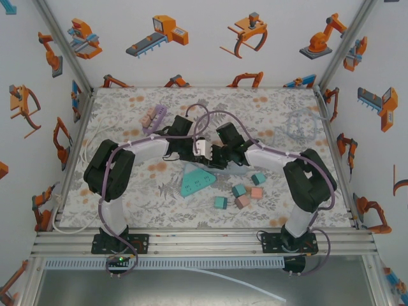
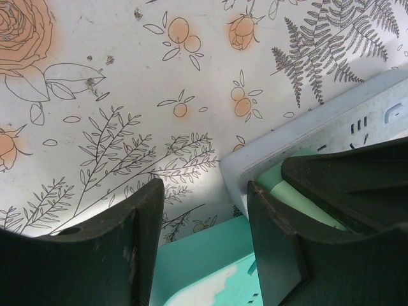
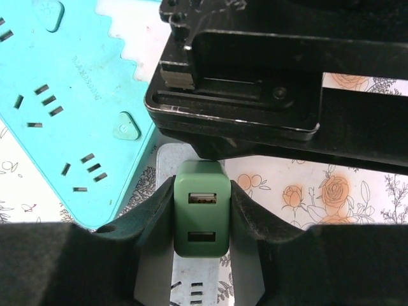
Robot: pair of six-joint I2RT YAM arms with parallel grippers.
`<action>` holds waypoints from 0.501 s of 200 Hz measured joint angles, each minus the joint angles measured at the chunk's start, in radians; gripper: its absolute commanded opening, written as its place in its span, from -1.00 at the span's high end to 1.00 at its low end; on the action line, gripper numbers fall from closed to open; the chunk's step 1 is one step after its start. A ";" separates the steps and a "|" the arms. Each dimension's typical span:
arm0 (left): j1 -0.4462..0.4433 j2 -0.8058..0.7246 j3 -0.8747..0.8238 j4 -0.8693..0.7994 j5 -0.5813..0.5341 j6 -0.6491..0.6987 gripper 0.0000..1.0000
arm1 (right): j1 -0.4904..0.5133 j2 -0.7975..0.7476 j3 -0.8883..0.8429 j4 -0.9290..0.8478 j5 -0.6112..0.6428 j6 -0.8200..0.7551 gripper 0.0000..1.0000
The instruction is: Pull the plug off the socket
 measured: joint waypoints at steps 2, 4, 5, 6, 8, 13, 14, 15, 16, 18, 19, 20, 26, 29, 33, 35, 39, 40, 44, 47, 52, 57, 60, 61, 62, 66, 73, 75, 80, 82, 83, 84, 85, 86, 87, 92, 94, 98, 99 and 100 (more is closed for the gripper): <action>0.000 0.000 0.000 0.000 0.000 0.000 -0.05 | 0.000 0.000 0.002 -0.003 0.001 -0.001 1.00; 0.000 0.000 0.000 0.000 0.000 0.000 -0.05 | 0.000 0.000 0.005 -0.008 0.004 0.000 1.00; 0.000 0.000 0.000 0.000 0.000 0.000 -0.05 | 0.001 0.000 0.006 -0.011 0.005 -0.001 1.00; 0.000 0.000 0.000 0.000 0.000 0.000 -0.05 | 0.001 0.000 0.007 -0.015 0.007 -0.002 1.00; 0.000 0.000 0.000 0.000 0.000 0.000 -0.05 | 0.002 0.000 0.012 -0.023 0.010 -0.005 1.00; 0.000 0.000 0.000 0.001 0.000 0.000 -0.05 | 0.004 0.000 0.021 -0.040 0.018 -0.009 1.00; 0.000 0.000 0.000 0.001 0.000 0.000 -0.05 | 0.005 0.000 0.024 -0.045 0.019 -0.010 1.00; 0.000 0.000 0.000 0.001 0.000 0.000 -0.05 | 0.006 0.000 0.026 -0.048 0.021 -0.011 1.00; 0.000 0.000 0.000 0.001 0.000 0.000 -0.05 | 0.006 0.000 0.027 -0.051 0.022 -0.012 1.00; 0.000 0.000 0.000 0.001 0.000 0.000 -0.05 | 0.008 0.000 0.032 -0.057 0.025 -0.012 1.00; 0.000 0.000 0.000 0.001 0.000 0.000 -0.05 | 0.008 0.000 0.033 -0.059 0.026 -0.013 1.00; 0.000 0.000 0.000 0.001 0.000 0.000 -0.05 | 0.008 0.000 0.034 -0.061 0.026 -0.014 1.00; 0.000 0.000 0.000 0.001 0.000 0.000 -0.05 | 0.011 0.000 0.042 -0.072 0.029 -0.016 1.00; 0.000 0.000 -0.001 0.001 0.000 0.001 -0.05 | 0.013 0.000 0.043 -0.074 0.027 -0.016 1.00; 0.000 0.000 -0.002 0.003 0.002 0.001 -0.05 | 0.012 -0.002 0.044 -0.074 0.023 -0.012 1.00; 0.000 0.000 -0.002 0.004 0.002 0.001 -0.05 | 0.012 -0.003 0.044 -0.074 0.022 -0.010 1.00; 0.000 0.000 -0.002 0.006 0.005 0.002 -0.05 | 0.012 -0.008 0.044 -0.073 0.018 -0.007 1.00; 0.000 0.000 -0.003 0.008 0.007 0.003 -0.05 | 0.011 -0.009 0.044 -0.072 0.017 -0.005 1.00; 0.000 0.000 -0.006 0.014 0.010 0.005 -0.05 | 0.008 -0.014 0.044 -0.070 0.009 0.003 1.00; 0.001 0.000 -0.010 0.023 0.020 0.008 -0.05 | 0.006 -0.017 0.044 -0.066 0.003 0.013 1.00; 0.003 0.000 -0.019 0.041 0.036 0.011 -0.05 | 0.000 -0.024 0.044 -0.052 -0.008 0.023 1.00; 0.008 0.000 -0.029 0.060 0.054 0.013 -0.05 | -0.003 -0.032 0.044 -0.040 -0.012 0.034 1.00; 0.013 0.001 -0.035 0.071 0.067 0.013 -0.06 | -0.006 -0.035 0.044 -0.035 -0.012 0.035 1.00; 0.014 0.001 -0.037 0.074 0.070 0.013 -0.05 | -0.006 -0.038 0.044 -0.031 -0.012 0.036 1.00; 0.015 0.001 -0.039 0.076 0.073 0.013 -0.05 | -0.007 -0.039 0.044 -0.027 -0.012 0.037 1.00; 0.021 0.003 -0.047 0.091 0.095 0.012 -0.06 | -0.010 -0.041 0.046 -0.018 -0.009 0.038 1.00; 0.027 0.006 -0.053 0.107 0.116 0.013 -0.05 | -0.013 -0.041 0.053 -0.009 -0.004 0.038 1.00; 0.027 0.006 -0.054 0.109 0.118 0.013 -0.06 | -0.013 -0.041 0.055 -0.007 -0.003 0.038 1.00; 0.029 0.008 -0.056 0.112 0.124 0.014 -0.06 | -0.013 -0.039 0.057 0.001 -0.001 0.041 1.00; 0.029 0.009 -0.056 0.112 0.124 0.015 -0.05 | -0.013 -0.039 0.057 0.003 0.000 0.042 1.00; 0.029 0.009 -0.056 0.112 0.124 0.015 -0.05 | -0.013 -0.039 0.057 0.003 0.000 0.042 1.00; 0.029 0.009 -0.056 0.112 0.124 0.015 -0.05 | -0.014 -0.039 0.057 0.003 0.000 0.043 1.00; 0.029 0.009 -0.056 0.113 0.124 0.015 -0.05 | -0.014 -0.039 0.056 0.004 0.000 0.045 1.00; 0.029 0.009 -0.056 0.113 0.124 0.016 -0.05 | -0.014 -0.039 0.056 0.005 -0.001 0.046 1.00; 0.029 0.009 -0.056 0.112 0.124 0.015 -0.05 | -0.014 -0.039 0.056 0.006 0.000 0.047 1.00; 0.029 0.009 -0.057 0.112 0.122 0.016 -0.06 | -0.014 -0.039 0.056 0.010 -0.001 0.053 1.00; 0.029 0.009 -0.057 0.112 0.122 0.015 -0.06 | -0.014 -0.039 0.056 0.012 -0.001 0.055 1.00; 0.029 0.009 -0.058 0.113 0.122 0.015 -0.05 | -0.014 -0.039 0.056 0.017 -0.001 0.061 1.00; 0.029 0.009 -0.058 0.113 0.121 0.015 -0.05 | -0.014 -0.039 0.056 0.018 -0.001 0.061 1.00; 0.029 0.009 -0.058 0.113 0.121 0.015 -0.05 | -0.014 -0.040 0.056 0.019 -0.001 0.061 1.00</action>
